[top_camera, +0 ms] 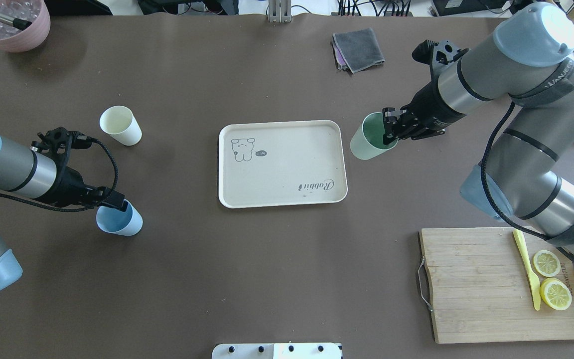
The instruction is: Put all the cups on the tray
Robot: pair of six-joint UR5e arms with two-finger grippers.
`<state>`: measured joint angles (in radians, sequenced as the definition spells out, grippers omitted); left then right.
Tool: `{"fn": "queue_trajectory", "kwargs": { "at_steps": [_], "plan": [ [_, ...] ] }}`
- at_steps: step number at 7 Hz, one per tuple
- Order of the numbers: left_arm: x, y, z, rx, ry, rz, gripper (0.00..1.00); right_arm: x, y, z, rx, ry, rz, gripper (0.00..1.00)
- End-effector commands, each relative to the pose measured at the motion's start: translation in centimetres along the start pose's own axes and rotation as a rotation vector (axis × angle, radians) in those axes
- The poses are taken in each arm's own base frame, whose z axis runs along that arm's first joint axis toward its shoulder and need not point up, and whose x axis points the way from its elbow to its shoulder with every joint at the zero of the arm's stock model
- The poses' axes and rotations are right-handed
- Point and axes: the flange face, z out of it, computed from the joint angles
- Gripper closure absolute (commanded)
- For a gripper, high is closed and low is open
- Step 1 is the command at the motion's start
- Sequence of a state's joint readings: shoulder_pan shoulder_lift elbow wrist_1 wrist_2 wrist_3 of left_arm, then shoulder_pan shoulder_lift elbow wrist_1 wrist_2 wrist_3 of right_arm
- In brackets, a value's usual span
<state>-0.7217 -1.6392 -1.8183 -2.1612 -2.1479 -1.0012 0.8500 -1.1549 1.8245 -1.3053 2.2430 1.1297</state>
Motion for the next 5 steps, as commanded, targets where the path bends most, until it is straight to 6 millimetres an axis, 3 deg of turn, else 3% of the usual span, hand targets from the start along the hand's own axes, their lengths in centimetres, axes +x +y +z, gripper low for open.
{"fn": "queue_trajectory", "kwargs": {
  "at_steps": [1, 2, 3, 5],
  "plan": [
    [-0.2, 0.2, 0.1, -0.002, 0.002, 0.006, 0.2, -2.4, -0.7, 0.5, 0.018, -0.007, 0.035, 1.0],
    [-0.4, 0.2, 0.3, -0.001, 0.004, 0.008, 0.49, -2.7, -0.4, 1.1, 0.029, 0.001, 0.03, 1.0],
    [-0.6, 0.3, 0.4, 0.0, 0.003, 0.003, 0.99, -3.1, -0.1, 1.6, 0.033, 0.006, 0.025, 1.0],
    [0.3, 0.5, -0.8, 0.012, 0.023, 0.006, 1.0, -3.4, -0.2, 2.1, 0.029, 0.009, 0.024, 1.0]
  ]
}}
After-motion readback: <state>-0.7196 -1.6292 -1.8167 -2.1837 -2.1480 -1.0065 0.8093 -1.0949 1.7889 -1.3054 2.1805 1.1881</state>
